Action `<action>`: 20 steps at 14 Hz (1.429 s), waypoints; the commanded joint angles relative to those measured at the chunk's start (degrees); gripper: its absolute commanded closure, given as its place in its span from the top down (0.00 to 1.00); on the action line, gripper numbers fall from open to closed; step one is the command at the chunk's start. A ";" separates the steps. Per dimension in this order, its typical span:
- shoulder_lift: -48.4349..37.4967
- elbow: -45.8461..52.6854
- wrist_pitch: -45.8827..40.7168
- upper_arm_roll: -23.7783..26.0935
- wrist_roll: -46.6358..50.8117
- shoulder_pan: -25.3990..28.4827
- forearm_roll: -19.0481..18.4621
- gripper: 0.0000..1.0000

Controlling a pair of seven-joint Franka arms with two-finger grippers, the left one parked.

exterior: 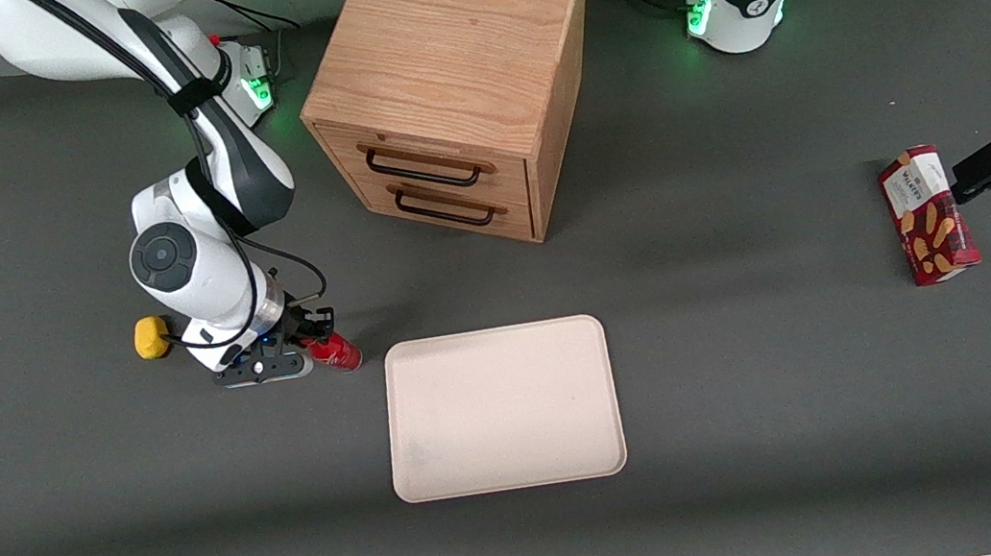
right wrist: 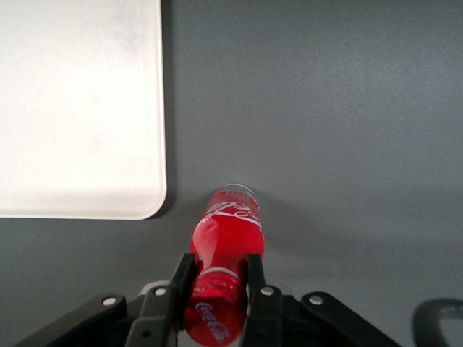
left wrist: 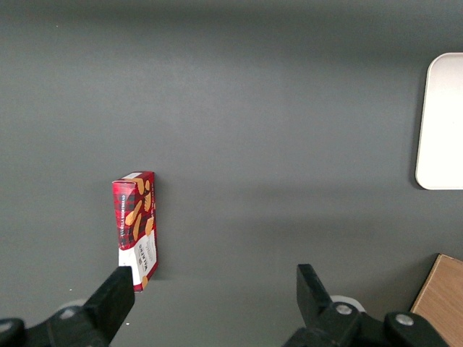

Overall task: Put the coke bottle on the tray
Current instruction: 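Close the right gripper on the bottle's neck, then lift the bottle off the table with the right gripper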

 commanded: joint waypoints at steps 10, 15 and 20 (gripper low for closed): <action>-1.83 18.11 -21.50 -0.15 -2.27 -0.10 -1.64 0.00; 1.94 36.20 -36.35 -0.24 -6.05 -0.45 -3.92 0.00; 11.25 52.39 -41.39 1.61 -5.96 -0.10 -5.24 0.00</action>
